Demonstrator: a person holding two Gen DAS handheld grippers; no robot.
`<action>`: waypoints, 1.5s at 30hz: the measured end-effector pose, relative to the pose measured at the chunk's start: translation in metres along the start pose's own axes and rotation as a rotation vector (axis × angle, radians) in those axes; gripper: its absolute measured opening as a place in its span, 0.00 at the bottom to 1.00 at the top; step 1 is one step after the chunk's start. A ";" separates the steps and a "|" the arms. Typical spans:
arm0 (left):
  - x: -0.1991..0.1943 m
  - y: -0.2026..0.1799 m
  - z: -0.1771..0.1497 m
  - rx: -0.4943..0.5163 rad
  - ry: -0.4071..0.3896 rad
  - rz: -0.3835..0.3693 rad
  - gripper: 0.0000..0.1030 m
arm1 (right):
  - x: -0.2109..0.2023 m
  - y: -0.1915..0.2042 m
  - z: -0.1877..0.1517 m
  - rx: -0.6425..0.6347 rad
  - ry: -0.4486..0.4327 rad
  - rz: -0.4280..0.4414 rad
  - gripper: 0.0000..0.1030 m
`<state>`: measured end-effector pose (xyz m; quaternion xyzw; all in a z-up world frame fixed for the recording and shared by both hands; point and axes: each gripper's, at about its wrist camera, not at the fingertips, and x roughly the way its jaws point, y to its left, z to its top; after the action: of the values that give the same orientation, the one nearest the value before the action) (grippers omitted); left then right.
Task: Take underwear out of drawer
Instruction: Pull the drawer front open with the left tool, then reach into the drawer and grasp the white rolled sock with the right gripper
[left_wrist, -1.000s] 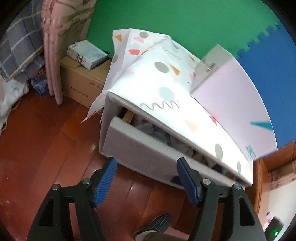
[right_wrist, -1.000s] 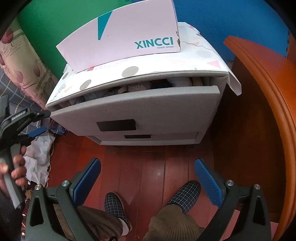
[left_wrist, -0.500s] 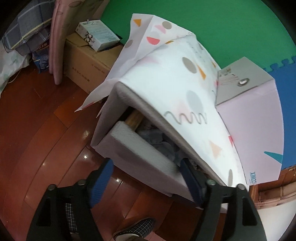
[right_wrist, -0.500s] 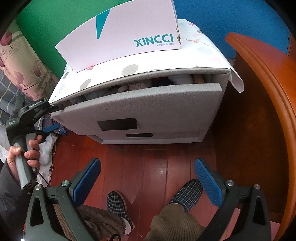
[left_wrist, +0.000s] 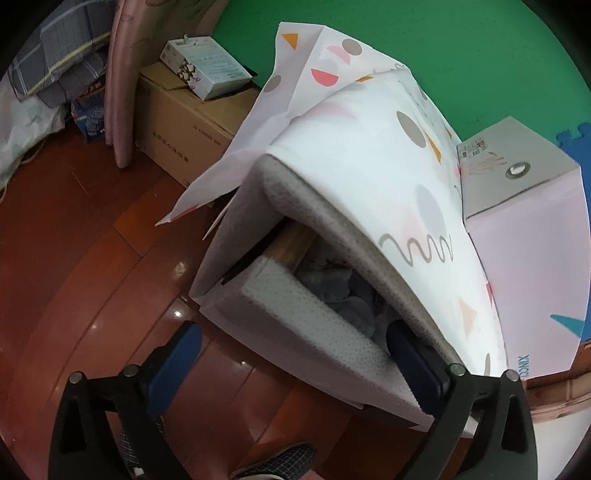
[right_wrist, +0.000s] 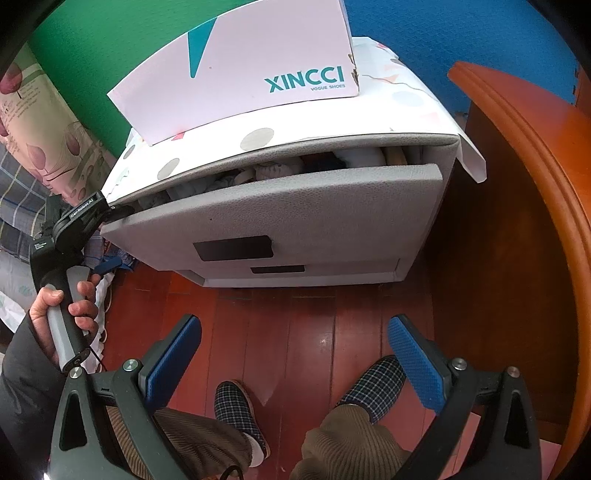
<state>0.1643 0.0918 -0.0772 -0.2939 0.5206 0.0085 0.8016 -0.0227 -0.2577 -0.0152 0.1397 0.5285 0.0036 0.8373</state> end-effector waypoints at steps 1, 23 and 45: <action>-0.001 -0.002 0.000 0.017 -0.006 0.016 1.00 | 0.000 0.000 0.000 0.000 0.001 0.000 0.98; -0.062 0.021 -0.072 0.319 0.079 0.197 1.00 | -0.015 -0.003 -0.002 0.012 -0.058 0.017 0.98; -0.079 0.027 -0.096 0.370 0.083 0.249 1.00 | 0.010 -0.023 0.027 -0.104 0.123 -0.107 0.84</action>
<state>0.0405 0.0912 -0.0509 -0.0755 0.5780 -0.0005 0.8126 0.0020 -0.2844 -0.0190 0.0673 0.5847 -0.0052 0.8084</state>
